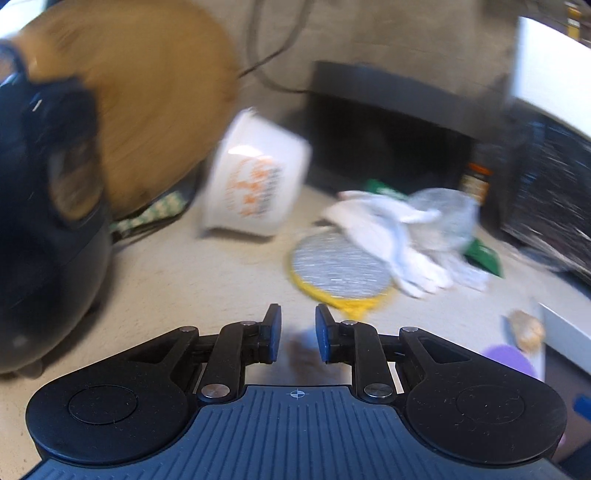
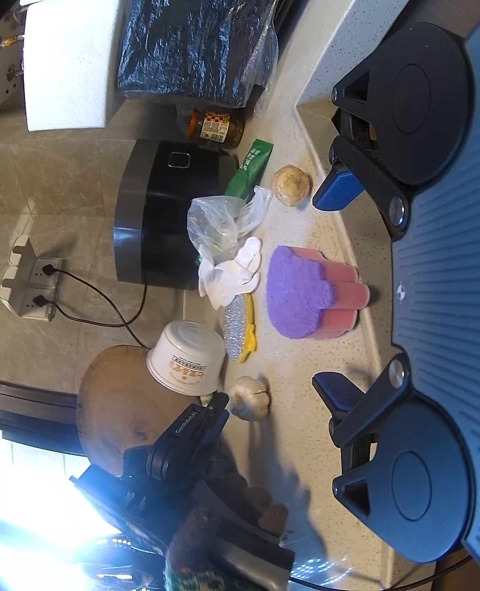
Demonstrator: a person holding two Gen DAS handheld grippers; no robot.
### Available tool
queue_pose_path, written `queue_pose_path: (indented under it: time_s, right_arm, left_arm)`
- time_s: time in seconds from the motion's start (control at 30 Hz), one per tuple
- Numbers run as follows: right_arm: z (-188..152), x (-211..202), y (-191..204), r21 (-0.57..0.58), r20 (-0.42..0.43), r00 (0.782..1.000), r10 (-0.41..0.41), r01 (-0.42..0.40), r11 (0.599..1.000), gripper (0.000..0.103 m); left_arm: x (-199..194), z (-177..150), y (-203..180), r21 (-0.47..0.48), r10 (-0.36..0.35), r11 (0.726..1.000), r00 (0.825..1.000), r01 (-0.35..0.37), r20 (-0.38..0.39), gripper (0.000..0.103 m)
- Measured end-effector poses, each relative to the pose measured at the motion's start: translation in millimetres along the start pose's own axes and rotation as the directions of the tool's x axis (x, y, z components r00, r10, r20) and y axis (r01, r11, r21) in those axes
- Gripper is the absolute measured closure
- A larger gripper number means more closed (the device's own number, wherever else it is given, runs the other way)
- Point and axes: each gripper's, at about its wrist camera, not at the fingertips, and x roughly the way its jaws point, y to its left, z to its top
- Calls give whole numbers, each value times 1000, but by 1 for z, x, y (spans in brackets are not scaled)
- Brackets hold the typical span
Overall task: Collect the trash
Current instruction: 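Move the left tool to the garlic bulb and position fingers around it, then close the left tool on the garlic bulb and lift it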
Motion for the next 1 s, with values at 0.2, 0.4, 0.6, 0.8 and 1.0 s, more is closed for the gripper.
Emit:
queue_pose_path:
  time_s: [0.2, 0.4, 0.6, 0.8, 1.0]
  right_arm:
    - [-3, 4, -1, 15, -17, 1000, -6, 6, 1000, 8]
    - [-6, 1, -2, 20, -20, 1000, -9, 9, 1000, 8]
    - [-8, 1, -8, 45, -30, 1000, -7, 8, 999, 8]
    - [-12, 1, -8, 51, -42, 999, -2, 4, 999, 8]
    - [-13, 0, -9, 63, -48, 999, -7, 10, 998, 8]
  left_arm:
    - [-4, -11, -40, 128, -85, 988, 995, 91, -48, 77]
    - [-9, -13, -59, 285, 111, 948, 987, -139, 114, 77]
    - [5, -23, -58, 323, 146, 933, 988, -155, 53, 71]
    - [5, -23, -59, 306, 113, 944, 992, -123, 51, 71]
    - [-3, -22, -47, 241, -6, 971, 999, -4, 41, 65]
